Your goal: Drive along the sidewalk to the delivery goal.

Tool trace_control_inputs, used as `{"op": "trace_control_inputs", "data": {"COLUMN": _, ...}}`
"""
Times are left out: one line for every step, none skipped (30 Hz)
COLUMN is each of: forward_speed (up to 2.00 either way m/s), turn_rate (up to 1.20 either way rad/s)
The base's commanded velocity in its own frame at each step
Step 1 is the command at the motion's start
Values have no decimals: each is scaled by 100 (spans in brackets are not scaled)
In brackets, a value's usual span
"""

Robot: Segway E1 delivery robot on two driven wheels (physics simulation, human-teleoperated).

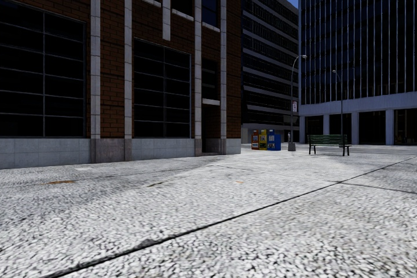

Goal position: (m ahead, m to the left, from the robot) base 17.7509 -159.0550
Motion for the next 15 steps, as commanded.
{"op": "trace_control_inputs", "data": {"forward_speed": 0, "turn_rate": 0}}
{"op": "trace_control_inputs", "data": {"forward_speed": 0, "turn_rate": 0}}
{"op": "trace_control_inputs", "data": {"forward_speed": 0, "turn_rate": 0}}
{"op": "trace_control_inputs", "data": {"forward_speed": 0, "turn_rate": 0}}
{"op": "trace_control_inputs", "data": {"forward_speed": 0, "turn_rate": 0}}
{"op": "trace_control_inputs", "data": {"forward_speed": 0, "turn_rate": 0}}
{"op": "trace_control_inputs", "data": {"forward_speed": 0, "turn_rate": 0}}
{"op": "trace_control_inputs", "data": {"forward_speed": 0, "turn_rate": 0}}
{"op": "trace_control_inputs", "data": {"forward_speed": 0, "turn_rate": 0}}
{"op": "trace_control_inputs", "data": {"forward_speed": 33, "turn_rate": 0}}
{"op": "trace_control_inputs", "data": {"forward_speed": 47, "turn_rate": 0}}
{"op": "trace_control_inputs", "data": {"forward_speed": 55, "turn_rate": 0}}
{"op": "trace_control_inputs", "data": {"forward_speed": 55, "turn_rate": 0}}
{"op": "trace_control_inputs", "data": {"forward_speed": 69, "turn_rate": 0}}
{"op": "trace_control_inputs", "data": {"forward_speed": 90, "turn_rate": 0}}
